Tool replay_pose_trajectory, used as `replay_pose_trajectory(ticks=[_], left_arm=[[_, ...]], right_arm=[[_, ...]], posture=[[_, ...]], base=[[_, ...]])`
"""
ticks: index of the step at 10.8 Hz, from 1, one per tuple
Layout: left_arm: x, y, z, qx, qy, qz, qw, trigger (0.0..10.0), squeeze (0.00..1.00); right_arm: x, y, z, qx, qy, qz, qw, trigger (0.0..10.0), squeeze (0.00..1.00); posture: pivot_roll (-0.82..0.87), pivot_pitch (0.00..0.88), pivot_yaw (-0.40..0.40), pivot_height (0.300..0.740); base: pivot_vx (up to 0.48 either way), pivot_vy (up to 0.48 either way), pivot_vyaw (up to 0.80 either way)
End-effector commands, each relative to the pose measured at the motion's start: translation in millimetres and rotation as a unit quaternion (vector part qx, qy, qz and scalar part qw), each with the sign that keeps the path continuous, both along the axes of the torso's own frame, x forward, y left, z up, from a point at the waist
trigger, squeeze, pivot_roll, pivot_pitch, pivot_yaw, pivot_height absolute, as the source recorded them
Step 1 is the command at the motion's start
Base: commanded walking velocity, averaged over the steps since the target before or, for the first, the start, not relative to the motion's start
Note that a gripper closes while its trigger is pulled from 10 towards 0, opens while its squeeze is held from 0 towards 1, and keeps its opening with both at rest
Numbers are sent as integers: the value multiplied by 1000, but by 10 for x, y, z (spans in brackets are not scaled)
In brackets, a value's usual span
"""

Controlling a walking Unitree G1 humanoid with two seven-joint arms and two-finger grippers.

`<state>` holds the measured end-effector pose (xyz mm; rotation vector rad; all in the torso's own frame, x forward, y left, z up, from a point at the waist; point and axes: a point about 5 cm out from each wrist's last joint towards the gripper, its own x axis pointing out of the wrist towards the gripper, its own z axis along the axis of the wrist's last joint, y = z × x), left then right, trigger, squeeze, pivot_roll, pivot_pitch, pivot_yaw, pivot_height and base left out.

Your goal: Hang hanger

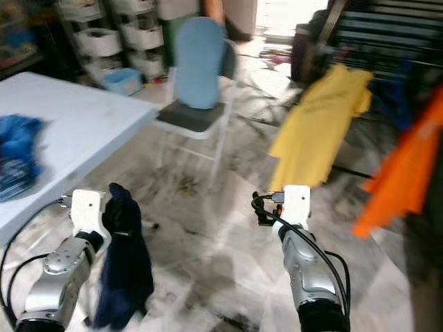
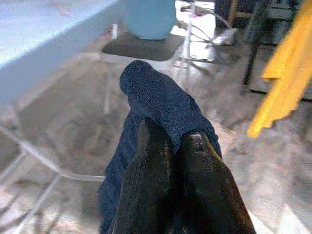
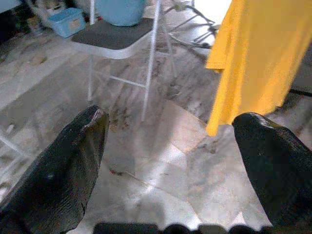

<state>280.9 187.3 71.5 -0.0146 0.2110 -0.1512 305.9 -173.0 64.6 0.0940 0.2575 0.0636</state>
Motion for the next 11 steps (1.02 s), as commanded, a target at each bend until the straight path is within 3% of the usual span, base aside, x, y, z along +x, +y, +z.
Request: replay_pose_trajectory(ticks=[1,5,7,11], left_arm=[[9,-38,87,-10,-18,-13,1000,10000,0],[-55,-76,45,-15,-9,-26,999,10000,0],[-93,-129,22,-19,-5,-36,999,10000,0],[-121,-214,101,-12,-32,-68,997,10000,0]], right_arm=[[8,9,43,-2,-10,3,1000,10000,0],[5,10,51,-4,-12,3,1000,10000,0],[-3,16,50,-3,-13,4,1000,10000,0],[-21,24,44,-8,-14,9,1000,10000,0]], posture=[[-120,0,57,740],[-118,0,54,740],[-119,0,56,740],[-118,0,54,740]], base=[[0,255,-800],[0,362,-800],[0,184,-400],[0,0,0]])
